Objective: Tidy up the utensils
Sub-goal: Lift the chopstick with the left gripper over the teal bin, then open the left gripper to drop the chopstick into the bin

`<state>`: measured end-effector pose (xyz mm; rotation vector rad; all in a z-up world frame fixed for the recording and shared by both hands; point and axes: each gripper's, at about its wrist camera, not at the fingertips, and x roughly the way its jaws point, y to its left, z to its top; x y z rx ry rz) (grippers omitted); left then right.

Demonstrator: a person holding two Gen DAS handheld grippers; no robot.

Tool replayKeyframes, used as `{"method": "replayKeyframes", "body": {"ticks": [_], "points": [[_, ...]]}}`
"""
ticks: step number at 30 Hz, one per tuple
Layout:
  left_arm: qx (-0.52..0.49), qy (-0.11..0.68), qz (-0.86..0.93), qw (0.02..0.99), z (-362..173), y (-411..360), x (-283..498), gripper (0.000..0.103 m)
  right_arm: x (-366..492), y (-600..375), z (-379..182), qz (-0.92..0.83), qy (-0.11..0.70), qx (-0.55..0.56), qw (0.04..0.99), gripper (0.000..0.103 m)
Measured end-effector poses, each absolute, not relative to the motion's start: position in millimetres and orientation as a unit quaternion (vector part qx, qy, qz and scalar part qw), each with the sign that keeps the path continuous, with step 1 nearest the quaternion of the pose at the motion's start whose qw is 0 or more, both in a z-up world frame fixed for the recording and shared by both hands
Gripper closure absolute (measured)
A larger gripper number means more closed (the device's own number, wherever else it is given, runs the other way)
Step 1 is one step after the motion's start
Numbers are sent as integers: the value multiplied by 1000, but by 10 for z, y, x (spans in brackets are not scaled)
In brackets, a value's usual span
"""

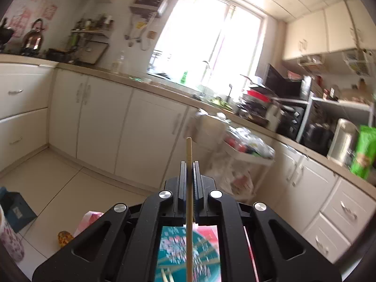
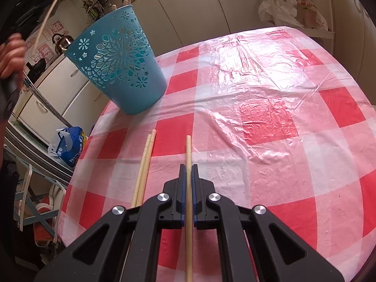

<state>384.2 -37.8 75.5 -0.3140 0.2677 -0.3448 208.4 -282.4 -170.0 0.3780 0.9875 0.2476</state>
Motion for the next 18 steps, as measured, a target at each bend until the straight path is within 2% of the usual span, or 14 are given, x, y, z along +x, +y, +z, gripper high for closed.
{"method": "replayKeyframes", "body": {"ticks": [7, 18], "points": [[-176, 113, -115, 971, 596, -457, 4166, 99, 2088, -2830, -1696, 118, 470, 182, 855, 98], [-118, 163, -98, 975, 229, -611, 4199, 98, 2090, -2834, -1695, 118, 470, 183, 855, 98]]}}
